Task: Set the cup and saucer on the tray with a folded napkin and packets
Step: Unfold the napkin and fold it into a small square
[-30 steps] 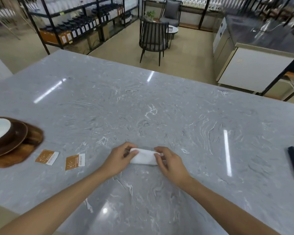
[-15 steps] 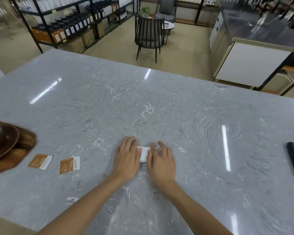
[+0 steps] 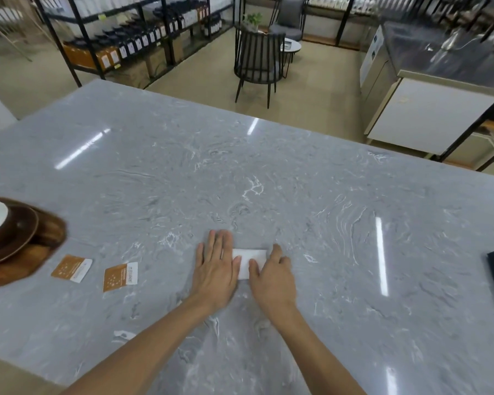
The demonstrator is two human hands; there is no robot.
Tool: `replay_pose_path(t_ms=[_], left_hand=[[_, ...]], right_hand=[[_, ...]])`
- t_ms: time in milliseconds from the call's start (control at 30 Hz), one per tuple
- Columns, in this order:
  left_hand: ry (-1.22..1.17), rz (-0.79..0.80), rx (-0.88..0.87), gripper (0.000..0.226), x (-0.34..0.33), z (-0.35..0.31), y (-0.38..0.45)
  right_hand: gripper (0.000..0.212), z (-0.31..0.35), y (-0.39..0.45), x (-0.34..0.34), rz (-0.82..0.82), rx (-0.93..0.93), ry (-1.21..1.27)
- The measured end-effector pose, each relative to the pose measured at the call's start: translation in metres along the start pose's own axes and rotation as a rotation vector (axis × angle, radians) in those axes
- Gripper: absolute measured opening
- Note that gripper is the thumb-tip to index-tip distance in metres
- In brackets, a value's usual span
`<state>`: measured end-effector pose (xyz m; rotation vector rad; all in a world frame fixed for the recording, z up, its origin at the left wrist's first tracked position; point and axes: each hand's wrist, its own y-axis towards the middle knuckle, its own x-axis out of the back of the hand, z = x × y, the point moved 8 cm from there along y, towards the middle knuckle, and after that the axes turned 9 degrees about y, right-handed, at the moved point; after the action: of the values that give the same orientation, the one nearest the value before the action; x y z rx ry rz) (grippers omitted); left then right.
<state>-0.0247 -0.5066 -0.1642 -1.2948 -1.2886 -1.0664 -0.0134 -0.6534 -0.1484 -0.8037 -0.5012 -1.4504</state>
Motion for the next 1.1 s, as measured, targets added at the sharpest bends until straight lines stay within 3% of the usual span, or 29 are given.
replay_pose_path(t_ms=[200,300,400,467,567,700,800,1100], left_hand=[[-0.065,-0.049,0.013,0.066,0.005,0.003,-0.007],[-0.14,-0.08,0.061,0.068,0.006,0.015,-0.02],[-0.176,-0.084,0.045,0.064,0.007,0.029,-0.04],[-0.322,-0.096,0.002,0.056,0.017,0.038,-0.052],[-0.795,-0.074,-0.013,0.044,0.041,0.056,-0.071],[-1.448,0.081,0.184,0.039,0.062,0.092,-0.106],[-1.564,0.039,0.262,0.017,0.076,0.133,-0.137],[-1.628,-0.046,0.424,0.028,0.079,0.266,-0.255]], right_hand=[[0.033,-0.006,0.008,0.004,0.185,-0.386,0.596],[0.031,0.0,-0.005,0.003,0.264,-0.516,0.776],[0.015,0.014,-0.019,0.008,0.285,-0.459,0.8],[0.011,0.027,-0.034,0.011,0.288,-0.402,0.855],[0.023,0.052,-0.059,0.018,0.27,-0.275,0.83],[0.022,0.099,-0.106,0.018,0.362,-0.147,0.774],[0.018,0.131,-0.143,0.007,0.434,-0.089,0.768],[0.019,0.191,-0.237,-0.095,0.567,-0.049,0.777]])
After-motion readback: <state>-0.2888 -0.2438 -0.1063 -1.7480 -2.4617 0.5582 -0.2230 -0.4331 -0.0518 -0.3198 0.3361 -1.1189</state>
